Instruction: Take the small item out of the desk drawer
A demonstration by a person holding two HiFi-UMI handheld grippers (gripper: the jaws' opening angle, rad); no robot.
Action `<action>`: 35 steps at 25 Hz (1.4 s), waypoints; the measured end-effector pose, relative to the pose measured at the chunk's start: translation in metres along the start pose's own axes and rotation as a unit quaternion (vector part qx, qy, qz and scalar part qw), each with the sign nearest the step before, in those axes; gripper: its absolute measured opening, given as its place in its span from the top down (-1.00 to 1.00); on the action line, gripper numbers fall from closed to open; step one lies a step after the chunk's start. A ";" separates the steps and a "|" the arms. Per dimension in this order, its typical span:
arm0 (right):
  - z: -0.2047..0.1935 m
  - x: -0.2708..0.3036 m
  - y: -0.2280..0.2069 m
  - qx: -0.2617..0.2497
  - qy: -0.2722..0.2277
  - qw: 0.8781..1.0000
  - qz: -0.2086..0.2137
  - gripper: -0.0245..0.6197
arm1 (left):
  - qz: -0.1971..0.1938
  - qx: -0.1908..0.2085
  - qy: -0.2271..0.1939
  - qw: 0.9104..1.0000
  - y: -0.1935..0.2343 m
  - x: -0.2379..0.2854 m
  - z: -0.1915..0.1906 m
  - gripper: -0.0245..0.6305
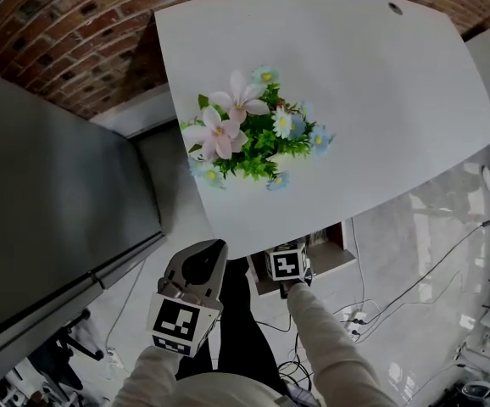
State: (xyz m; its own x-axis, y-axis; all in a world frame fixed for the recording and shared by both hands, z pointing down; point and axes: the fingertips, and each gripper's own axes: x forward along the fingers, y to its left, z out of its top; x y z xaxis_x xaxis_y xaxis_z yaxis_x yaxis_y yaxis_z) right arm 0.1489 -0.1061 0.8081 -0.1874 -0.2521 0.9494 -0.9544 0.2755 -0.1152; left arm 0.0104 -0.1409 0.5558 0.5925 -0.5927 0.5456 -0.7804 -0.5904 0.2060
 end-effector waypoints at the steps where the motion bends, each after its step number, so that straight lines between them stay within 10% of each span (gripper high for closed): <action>1: 0.001 0.001 0.000 -0.002 0.001 1.000 -0.001 0.25 | 0.001 -0.001 0.000 1.000 0.001 -0.001 -0.001 0.87; 12: -0.008 0.009 -0.008 -0.005 0.020 0.999 -0.035 0.60 | 0.007 -0.009 0.004 1.000 0.007 -0.007 -0.007 0.87; 35: 0.001 -0.063 -0.001 0.018 -0.046 0.998 -0.034 0.65 | -0.015 0.006 -0.001 1.000 -0.019 -0.015 0.001 0.87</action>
State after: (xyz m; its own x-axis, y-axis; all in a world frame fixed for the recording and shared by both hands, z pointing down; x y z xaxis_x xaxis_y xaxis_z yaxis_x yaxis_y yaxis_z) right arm 0.1613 -0.0912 0.7479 -0.1417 -0.3538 0.9245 -0.9731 0.2213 -0.0644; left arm 0.0169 -0.1216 0.5427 0.6154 -0.5767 0.5373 -0.7605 -0.6136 0.2125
